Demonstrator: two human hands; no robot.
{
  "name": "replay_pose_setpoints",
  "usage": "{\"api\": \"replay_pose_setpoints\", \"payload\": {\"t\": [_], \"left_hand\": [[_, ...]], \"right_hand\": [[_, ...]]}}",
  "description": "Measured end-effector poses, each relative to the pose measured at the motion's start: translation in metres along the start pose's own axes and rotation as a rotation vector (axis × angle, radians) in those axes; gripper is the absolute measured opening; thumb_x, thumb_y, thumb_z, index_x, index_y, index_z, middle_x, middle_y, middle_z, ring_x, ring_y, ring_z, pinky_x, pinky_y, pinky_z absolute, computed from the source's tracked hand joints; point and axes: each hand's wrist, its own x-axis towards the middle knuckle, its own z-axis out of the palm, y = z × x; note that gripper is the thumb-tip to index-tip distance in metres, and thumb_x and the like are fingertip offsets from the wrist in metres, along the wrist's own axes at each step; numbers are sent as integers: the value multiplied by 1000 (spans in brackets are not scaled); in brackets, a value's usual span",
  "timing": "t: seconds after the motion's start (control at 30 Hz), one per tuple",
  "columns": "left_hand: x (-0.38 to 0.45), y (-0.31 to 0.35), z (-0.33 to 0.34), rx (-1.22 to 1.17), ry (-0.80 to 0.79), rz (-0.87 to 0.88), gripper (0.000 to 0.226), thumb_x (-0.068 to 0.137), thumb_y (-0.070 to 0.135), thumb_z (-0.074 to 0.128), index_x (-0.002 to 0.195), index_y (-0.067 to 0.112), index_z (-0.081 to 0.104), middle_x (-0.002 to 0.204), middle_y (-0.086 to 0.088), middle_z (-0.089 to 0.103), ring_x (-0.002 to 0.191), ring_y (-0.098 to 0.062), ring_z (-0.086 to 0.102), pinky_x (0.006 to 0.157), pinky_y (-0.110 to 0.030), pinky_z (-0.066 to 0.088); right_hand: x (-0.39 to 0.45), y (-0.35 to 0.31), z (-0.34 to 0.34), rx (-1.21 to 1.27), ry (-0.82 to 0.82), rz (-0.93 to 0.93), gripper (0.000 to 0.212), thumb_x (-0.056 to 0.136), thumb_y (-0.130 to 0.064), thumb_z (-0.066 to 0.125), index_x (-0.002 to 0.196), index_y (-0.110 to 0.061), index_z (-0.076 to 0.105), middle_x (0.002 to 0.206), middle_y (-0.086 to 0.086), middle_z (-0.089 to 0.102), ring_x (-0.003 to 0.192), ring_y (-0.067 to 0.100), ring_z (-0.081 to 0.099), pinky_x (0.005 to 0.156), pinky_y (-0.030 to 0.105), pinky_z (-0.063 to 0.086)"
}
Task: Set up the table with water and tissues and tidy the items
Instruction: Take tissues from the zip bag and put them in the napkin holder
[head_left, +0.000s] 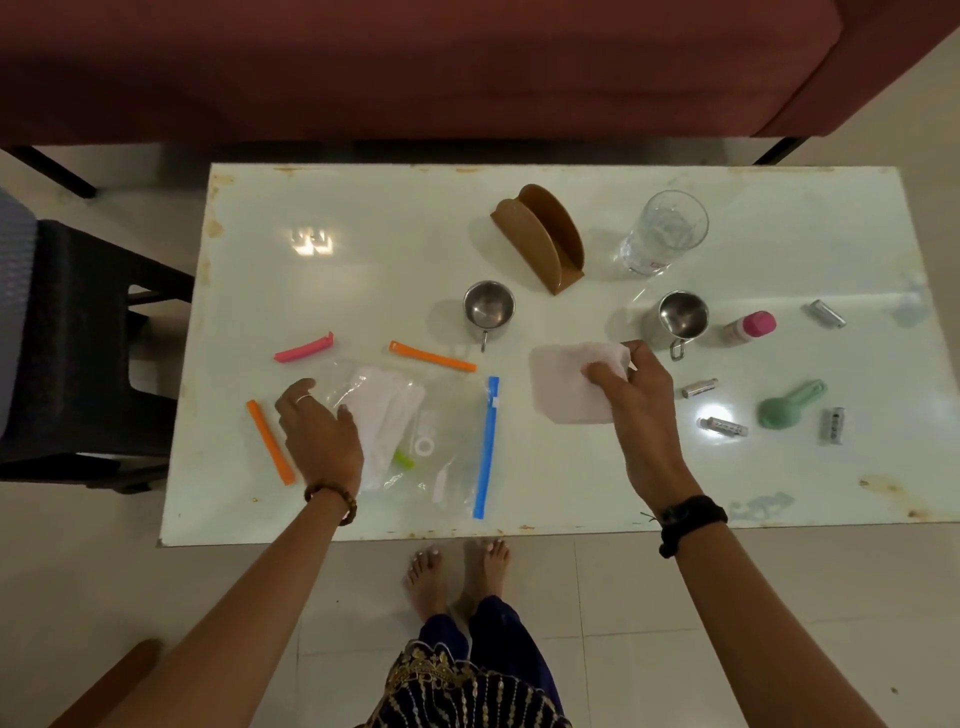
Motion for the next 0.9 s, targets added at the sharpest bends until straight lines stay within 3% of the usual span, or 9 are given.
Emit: {"api": "replay_pose_setpoints", "payload": {"t": [0.07, 0.17, 0.3, 0.37, 0.47, 0.57, 0.7, 0.8, 0.9], "left_hand": [[-19, 30, 1, -299, -40, 43, 26, 88, 1, 54, 113, -5, 50, 124, -20, 48, 113, -33, 49, 100, -39, 36], [-44, 83, -1, -909, -603, -309, 28, 95, 27, 48, 118, 13, 53, 117, -9, 57, 115, -24, 53, 99, -43, 41], [-48, 119, -2, -1372, -1019, -526, 61, 91, 57, 27, 118, 11, 57, 110, -11, 60, 103, -25, 63, 84, -42, 54], [-43, 123, -3, -1436, -1036, -557, 59, 93, 55, 20, 118, 15, 55, 116, -8, 60, 105, -25, 62, 85, -43, 52], [-36, 119, -4, -1475, -1047, -515, 58, 94, 51, 19, 132, 16, 45, 129, -7, 52, 117, -25, 51, 90, -40, 44], [-34, 110, -5, -1476, -1043, -453, 58, 95, 52, 22, 111, 21, 68, 103, -2, 71, 87, -16, 68, 76, -33, 57], [-31, 109, -10, -1421, -1100, -408, 56, 93, 54, 27, 91, 26, 76, 82, 0, 76, 73, -14, 72, 64, -31, 59], [-28, 108, -6, -1316, -970, -386, 40, 92, 42, 39, 108, 18, 66, 90, -2, 75, 84, -15, 71, 68, -29, 59], [-26, 102, -5, -1255, -811, -358, 38, 96, 26, 44, 134, 22, 45, 132, 0, 55, 125, -15, 49, 98, -30, 43]], "right_hand": [[-7, -10, 6, -49, 26, -112, 14, 81, -22, 59, 82, -15, 47, 76, -10, 50, 69, 4, 46, 57, 13, 40], [-21, -21, 16, -84, -108, -285, 18, 82, -20, 64, 77, -23, 47, 79, -20, 65, 68, 0, 55, 59, 13, 43], [-37, -19, 25, -394, -436, -414, 21, 82, -14, 68, 97, -25, 59, 108, -11, 68, 107, 2, 60, 84, 15, 48], [-39, -16, 27, -460, -491, -391, 37, 79, -30, 72, 113, -22, 60, 117, -11, 64, 114, 2, 55, 93, 16, 44], [-43, -24, 32, -143, -289, -296, 26, 77, -44, 65, 97, -28, 65, 102, -16, 68, 100, 0, 60, 81, 8, 43], [-36, -28, 38, -4, -39, -101, 25, 80, -40, 66, 97, -22, 62, 99, -9, 67, 92, -1, 60, 73, 6, 45], [-26, -33, 50, -54, -221, 201, 40, 76, -35, 71, 109, -18, 57, 102, -1, 67, 92, 14, 64, 75, 23, 52], [-26, -33, 58, -145, -167, 71, 14, 82, -18, 67, 88, -12, 57, 79, -3, 61, 71, 14, 57, 58, 9, 44], [-31, -37, 60, -582, 27, -279, 10, 85, -7, 60, 94, -9, 59, 79, 0, 52, 61, 9, 45, 53, 6, 35]]}}
